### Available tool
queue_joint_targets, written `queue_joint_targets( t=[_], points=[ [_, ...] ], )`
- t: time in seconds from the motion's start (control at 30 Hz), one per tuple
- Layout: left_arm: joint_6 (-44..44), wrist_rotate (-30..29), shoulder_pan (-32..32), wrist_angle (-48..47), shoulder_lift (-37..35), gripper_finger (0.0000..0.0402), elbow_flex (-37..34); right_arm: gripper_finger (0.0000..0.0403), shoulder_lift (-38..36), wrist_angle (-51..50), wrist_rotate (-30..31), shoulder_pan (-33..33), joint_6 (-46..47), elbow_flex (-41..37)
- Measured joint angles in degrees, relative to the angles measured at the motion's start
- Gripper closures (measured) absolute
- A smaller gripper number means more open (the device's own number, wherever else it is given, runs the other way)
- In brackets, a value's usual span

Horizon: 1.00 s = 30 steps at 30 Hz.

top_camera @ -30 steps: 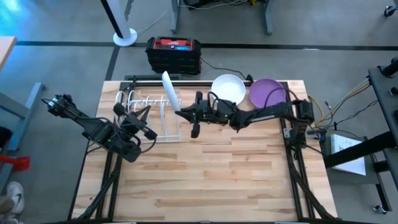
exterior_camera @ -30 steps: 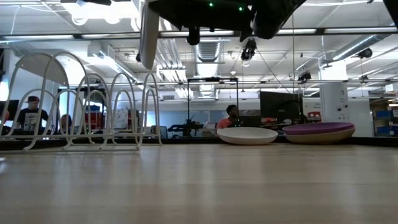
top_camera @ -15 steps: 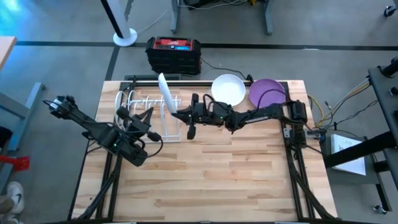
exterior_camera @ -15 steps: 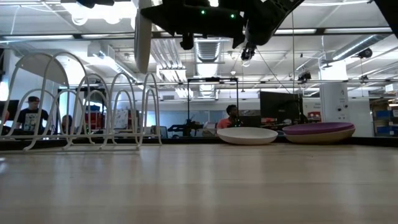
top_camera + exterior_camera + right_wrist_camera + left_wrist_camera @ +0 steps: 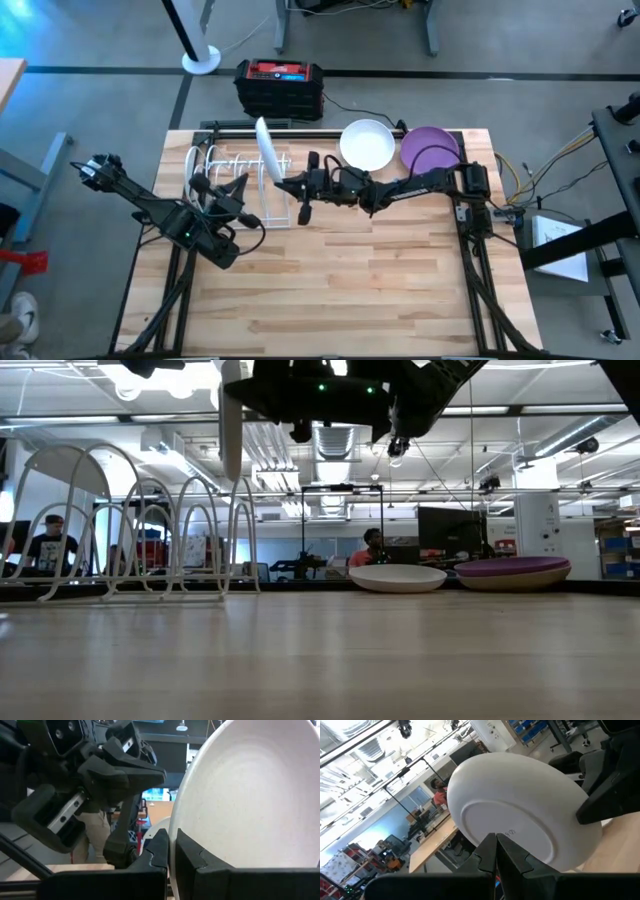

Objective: Sort dishes
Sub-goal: Put the white plate into the white dish rack

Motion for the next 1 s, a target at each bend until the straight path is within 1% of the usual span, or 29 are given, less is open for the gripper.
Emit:
queue_joint_targets(
  t=[1.0],
  points=[
    [-0.02,0.02,0.00,0.04,0.00,0.0401,0.00,0.0403,0.11,0.31,-0.07,0.07,-1.34,-0.20]
  ],
)
